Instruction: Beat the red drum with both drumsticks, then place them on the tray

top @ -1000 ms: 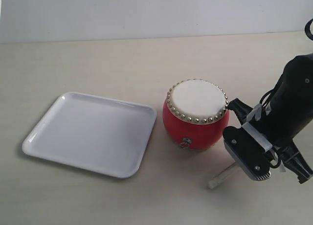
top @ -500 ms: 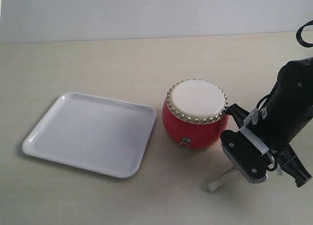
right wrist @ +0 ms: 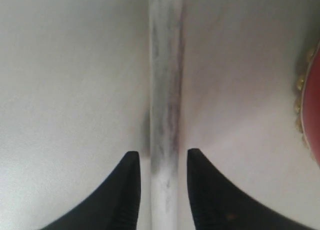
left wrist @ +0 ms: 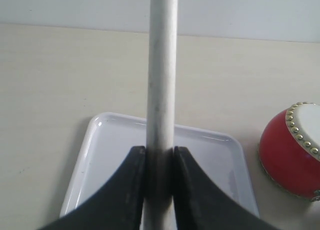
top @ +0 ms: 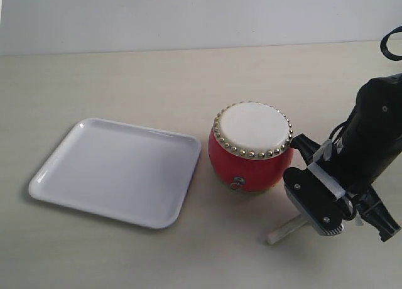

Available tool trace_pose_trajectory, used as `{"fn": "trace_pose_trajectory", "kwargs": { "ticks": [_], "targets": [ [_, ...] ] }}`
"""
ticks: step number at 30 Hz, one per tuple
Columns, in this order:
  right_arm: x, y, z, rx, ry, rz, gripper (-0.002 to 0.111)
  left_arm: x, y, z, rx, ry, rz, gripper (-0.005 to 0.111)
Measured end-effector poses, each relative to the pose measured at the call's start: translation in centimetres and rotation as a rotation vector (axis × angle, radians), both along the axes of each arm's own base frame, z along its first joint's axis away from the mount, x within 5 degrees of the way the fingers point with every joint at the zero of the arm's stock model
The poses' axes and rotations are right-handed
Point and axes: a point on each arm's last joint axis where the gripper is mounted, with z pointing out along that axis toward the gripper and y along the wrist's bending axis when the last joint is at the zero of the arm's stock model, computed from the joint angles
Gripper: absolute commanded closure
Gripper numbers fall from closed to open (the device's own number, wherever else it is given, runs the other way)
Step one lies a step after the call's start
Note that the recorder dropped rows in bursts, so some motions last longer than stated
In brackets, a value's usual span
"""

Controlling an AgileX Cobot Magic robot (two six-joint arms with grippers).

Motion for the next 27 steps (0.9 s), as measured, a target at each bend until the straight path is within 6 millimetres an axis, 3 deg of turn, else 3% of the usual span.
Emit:
{"fn": "trace_pose_trajectory", "kwargs": {
  "ticks": [10,15,18,20,25,27],
  "targets": [
    [0.0,0.0,0.3,0.006,-0.003,-0.027,0.072,0.0,0.0,0.0,0.006,-0.002,-0.003,0.107],
    [-0.5,-0.2,2.3,0.03,-0.036,-0.084,0.073,0.0,0.0,0.0,0.006,-0.002,-0.003,0.107],
    [-0.9,-0.3,4.2,0.081,-0.078,-0.214,0.073,0.0,0.0,0.0,0.006,-0.002,-0.003,0.107],
    [-1.2,-0.3,5.8,0.155,-0.101,-0.431,0.073,0.0,0.0,0.0,0.006,-0.003,-0.002,0.107],
    [-2.5,-0.3,9.0,0.433,0.025,-1.341,0.073,0.0,0.0,0.1,0.005,-0.01,0.003,0.107],
    [-2.9,-0.2,9.6,0.487,0.109,-1.586,0.073,0.1,0.1,0.1,0.005,-0.013,0.006,0.107]
  ]
}}
